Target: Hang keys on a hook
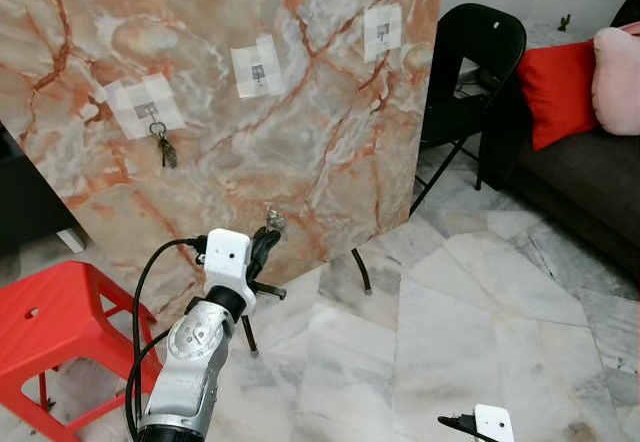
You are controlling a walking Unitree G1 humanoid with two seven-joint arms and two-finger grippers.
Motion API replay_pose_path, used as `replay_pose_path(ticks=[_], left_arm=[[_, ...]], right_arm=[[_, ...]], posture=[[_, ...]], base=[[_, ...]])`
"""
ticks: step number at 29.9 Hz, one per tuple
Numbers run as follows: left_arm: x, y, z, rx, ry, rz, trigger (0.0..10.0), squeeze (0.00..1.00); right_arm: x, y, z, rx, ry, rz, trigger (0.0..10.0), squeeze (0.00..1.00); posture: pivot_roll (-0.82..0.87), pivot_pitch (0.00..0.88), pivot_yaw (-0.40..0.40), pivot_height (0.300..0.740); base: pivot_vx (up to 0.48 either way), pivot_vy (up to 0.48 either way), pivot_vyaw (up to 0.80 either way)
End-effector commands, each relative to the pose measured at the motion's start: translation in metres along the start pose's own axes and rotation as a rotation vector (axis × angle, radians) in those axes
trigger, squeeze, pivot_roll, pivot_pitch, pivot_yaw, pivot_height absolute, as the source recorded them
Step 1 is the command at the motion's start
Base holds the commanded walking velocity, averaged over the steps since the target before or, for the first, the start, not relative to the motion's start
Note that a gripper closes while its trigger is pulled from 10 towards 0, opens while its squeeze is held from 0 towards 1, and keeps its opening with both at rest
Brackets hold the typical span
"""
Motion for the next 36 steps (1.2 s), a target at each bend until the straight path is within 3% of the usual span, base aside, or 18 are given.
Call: replay_pose_path(ticks=[1, 15, 36], left_arm=[[0.0, 0.004, 0.001, 0.0, -0.005, 0.003, 10.0, 0.0], [0.008, 0.005, 0.0, -0.015, -0.018, 0.13, 10.0, 0.0], [0.012, 0.01, -0.002, -0.009, -0.027, 0.161, 10.0, 0.0]], right_arm=[[-0.001, 0.003, 0.0, 0.011, 0.004, -0.003, 10.0, 0.0], [-0.003, 0.001, 0.0, 0.005, 0.014, 0.015, 10.0, 0.0], [-0.002, 0.004, -0.001, 0.009, 0.014, 0.015, 10.0, 0.0]], posture=[[-0.05, 0.0, 0.029, 0.734], [-0.06, 0.0, 0.041, 0.734], [-0.05, 0.0, 0.03, 0.734]], base=[[0.0, 0.0, 0.0], [0.211, 0.0, 0.0], [0.309, 0.0, 0.0]])
Point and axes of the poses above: a point about 5 cm out from each wrist's last joint towards the gripper, its own z axis pointing back from the gripper into the wrist, its own y axis along the axis of the wrist's last joint, x = y × z, the point moved 2 cm from there along -z, pointing out of the wrist towards the gripper, and after that the axes turned 12 degrees about z, right-handed, at the moved point
